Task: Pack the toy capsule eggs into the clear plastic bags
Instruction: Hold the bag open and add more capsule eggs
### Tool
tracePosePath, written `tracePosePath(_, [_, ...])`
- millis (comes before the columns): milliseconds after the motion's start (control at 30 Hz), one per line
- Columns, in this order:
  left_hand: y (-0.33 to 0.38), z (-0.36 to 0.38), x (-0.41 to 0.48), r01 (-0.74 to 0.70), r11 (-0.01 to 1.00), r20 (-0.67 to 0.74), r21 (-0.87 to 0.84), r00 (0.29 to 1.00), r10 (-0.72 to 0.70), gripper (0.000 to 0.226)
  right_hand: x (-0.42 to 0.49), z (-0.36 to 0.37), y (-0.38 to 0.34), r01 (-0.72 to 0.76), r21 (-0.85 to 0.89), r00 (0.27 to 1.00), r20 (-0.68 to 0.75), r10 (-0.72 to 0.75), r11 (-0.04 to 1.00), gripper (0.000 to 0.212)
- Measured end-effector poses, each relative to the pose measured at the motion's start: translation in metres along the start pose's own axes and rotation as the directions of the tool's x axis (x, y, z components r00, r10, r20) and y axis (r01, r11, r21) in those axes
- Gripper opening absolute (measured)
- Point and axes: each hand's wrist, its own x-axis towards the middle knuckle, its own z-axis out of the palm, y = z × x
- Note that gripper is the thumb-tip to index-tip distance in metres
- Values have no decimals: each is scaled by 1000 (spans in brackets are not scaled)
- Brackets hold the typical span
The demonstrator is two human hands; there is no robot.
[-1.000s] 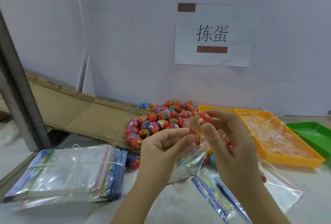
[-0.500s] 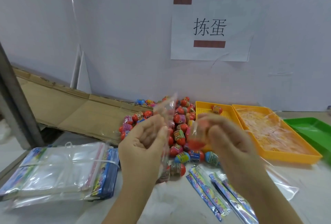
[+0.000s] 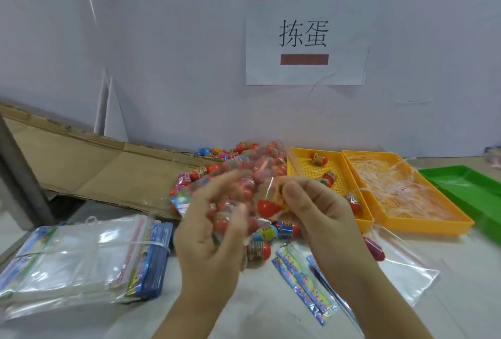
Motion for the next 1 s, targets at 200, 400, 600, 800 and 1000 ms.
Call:
tracePosePath(200, [-12, -29, 24, 408, 907, 81, 107, 905, -417, 61, 1, -7, 0, -64, -103, 984, 159, 80, 993, 27])
tracePosePath(400, [-4, -28, 29, 512, 857, 271, 47, 820, -505, 6, 4, -18, -2, 54, -223, 998, -33, -63, 973, 32])
tracePosePath(600, [-9, -21, 24, 507, 862, 145, 0, 853, -502, 14, 2, -13, -2, 393, -179, 858, -281, -430, 902, 42])
tracePosePath(800, [-10, -12, 14, 449, 891, 199, 60, 870, -452, 20, -1, -6, 13, 277, -717, 864, -105, -492, 640, 22])
tracePosePath(1000, [-8, -13, 15, 421, 900, 248, 111, 866, -435, 20, 1, -7, 20, 211, -880, 824, -74, -561, 426, 47])
